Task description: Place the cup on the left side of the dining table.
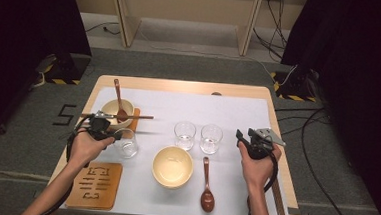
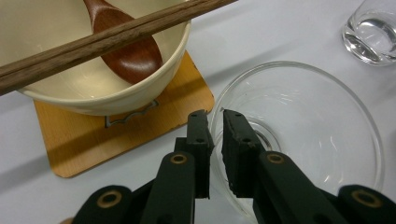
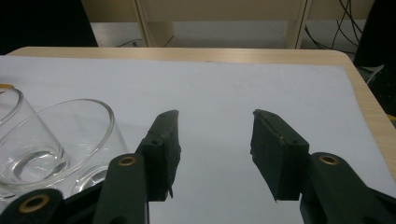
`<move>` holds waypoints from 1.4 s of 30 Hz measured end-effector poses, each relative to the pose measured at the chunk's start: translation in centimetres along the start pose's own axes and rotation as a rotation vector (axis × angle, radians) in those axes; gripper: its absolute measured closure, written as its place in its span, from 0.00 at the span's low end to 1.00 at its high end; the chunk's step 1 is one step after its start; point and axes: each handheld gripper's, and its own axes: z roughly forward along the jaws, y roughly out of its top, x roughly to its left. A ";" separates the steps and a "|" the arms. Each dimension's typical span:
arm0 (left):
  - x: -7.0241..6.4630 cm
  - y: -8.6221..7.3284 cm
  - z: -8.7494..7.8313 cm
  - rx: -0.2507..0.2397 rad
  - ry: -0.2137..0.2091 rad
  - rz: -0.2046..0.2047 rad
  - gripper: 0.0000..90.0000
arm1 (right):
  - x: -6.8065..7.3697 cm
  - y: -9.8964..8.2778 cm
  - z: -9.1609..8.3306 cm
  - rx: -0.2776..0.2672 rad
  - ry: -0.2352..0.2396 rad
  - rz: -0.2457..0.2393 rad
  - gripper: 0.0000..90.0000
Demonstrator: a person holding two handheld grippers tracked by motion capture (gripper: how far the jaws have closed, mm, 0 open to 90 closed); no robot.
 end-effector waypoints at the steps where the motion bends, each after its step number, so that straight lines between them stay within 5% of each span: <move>1: 0.0 0.0 0.0 -0.001 0.000 0.001 0.89 | 0.0 0.0 0.0 0.000 0.000 0.000 0.58; 11: 0.2 0.1 0.0 -0.036 0.004 -0.024 0.79 | 0.0 0.0 0.0 0.000 0.000 -0.001 0.58; 26: 0.2 -0.4 -2.7 -0.126 0.019 -0.032 0.65 | 0.1 -0.1 0.1 0.003 0.002 -0.001 0.58; 42: 1.3 -3.3 -6.1 -0.267 0.048 -0.055 0.56 | 0.1 -0.2 0.1 0.008 -0.001 -0.002 0.58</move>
